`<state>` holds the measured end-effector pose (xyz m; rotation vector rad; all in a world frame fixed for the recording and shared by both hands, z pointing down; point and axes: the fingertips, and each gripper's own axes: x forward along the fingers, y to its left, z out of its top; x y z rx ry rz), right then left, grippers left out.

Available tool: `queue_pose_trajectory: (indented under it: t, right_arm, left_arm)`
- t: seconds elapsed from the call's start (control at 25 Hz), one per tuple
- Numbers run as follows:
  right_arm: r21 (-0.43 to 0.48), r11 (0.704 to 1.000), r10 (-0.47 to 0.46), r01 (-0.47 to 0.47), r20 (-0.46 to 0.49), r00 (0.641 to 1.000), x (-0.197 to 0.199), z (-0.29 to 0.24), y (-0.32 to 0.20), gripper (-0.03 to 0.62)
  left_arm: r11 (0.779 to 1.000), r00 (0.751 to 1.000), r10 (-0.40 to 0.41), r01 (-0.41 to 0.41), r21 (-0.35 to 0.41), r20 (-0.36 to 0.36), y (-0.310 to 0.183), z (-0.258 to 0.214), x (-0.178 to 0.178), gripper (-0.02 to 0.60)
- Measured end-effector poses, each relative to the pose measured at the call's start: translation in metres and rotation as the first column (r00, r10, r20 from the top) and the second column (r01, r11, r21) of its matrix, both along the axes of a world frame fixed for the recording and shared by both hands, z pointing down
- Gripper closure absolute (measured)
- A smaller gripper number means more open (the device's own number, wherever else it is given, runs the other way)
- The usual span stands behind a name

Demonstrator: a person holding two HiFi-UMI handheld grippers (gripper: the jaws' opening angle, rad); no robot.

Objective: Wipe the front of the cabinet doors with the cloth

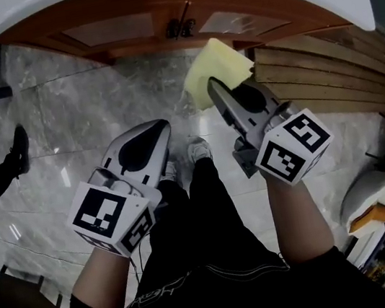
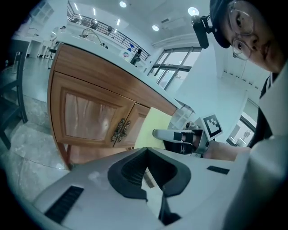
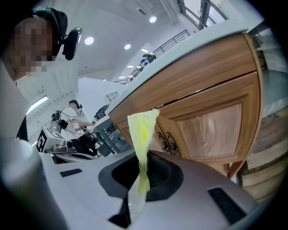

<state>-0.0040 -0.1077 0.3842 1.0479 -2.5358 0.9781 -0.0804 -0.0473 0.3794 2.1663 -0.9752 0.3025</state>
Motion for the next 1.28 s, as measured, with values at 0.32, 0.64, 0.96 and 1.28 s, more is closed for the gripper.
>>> queue_pose_trajectory:
  t: [0.32,0.64,0.96,1.28]
  right_arm:
    - [0.121,0.982,-0.130,0.147,-0.134,0.982,-0.007,0.004,-0.032,0.553]
    - [0.172,0.967,-0.160,0.186,-0.153,0.975,-0.016,0.008,-0.057,0.553]
    - [0.185,0.969,-0.131,0.162,-0.167,0.977,-0.009,0.016,-0.076,0.553]
    - [0.185,0.973,-0.110,0.140,-0.163,0.980,-0.007,0.024,-0.084,0.553]
  left_arm:
    - [0.997,0.997,-0.073,0.073,-0.008,-0.001,-0.003,0.003,0.012,0.575]
    - [0.989,0.989,-0.148,0.148,-0.016,0.013,-0.017,-0.001,0.014,0.575]
    - [0.980,0.981,-0.193,0.192,-0.044,-0.008,-0.018,0.008,0.017,0.575]
    - [0.983,0.983,-0.182,0.181,-0.035,-0.026,-0.024,0.006,0.029,0.575]
